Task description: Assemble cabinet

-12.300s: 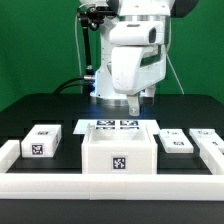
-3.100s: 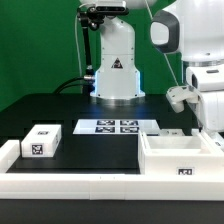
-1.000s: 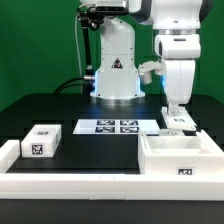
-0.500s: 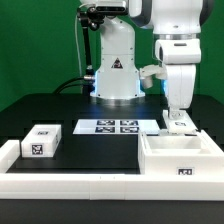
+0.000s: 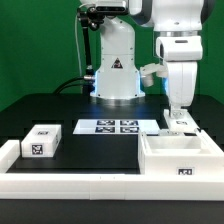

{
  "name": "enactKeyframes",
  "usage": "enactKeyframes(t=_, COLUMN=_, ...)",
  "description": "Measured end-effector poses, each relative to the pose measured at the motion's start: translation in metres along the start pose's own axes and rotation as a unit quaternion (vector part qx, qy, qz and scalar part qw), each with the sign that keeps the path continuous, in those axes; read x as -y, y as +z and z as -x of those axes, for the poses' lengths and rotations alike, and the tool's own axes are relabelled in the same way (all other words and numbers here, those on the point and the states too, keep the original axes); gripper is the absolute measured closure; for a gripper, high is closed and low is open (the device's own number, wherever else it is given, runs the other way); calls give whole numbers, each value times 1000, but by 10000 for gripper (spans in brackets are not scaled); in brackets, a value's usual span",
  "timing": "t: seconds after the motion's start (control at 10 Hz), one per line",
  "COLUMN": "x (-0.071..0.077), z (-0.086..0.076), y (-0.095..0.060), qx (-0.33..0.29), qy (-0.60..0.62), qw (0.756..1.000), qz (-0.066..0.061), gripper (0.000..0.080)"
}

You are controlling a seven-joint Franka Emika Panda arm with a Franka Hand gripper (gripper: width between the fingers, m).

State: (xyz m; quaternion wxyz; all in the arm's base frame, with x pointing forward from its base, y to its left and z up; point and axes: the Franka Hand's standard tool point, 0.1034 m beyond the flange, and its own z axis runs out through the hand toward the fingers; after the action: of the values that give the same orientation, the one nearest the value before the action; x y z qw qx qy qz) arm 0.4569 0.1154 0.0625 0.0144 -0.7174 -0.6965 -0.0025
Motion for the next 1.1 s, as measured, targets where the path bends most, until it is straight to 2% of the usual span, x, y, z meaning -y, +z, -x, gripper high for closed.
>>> enactKeyframes(t=0.4, x=-3, z=2, y=0, qx=1, qy=2, qw=1000, qz=-1, gripper=737)
enactKeyframes(t=0.6, x=-4, z=2, y=2, qx=1, qy=3, qw=1000, qz=-5, gripper=737)
enactKeyframes(t=1.1, x=-22, z=-4, y=-1, qx=-4, qy=4, qw=1000, qz=5, gripper=737)
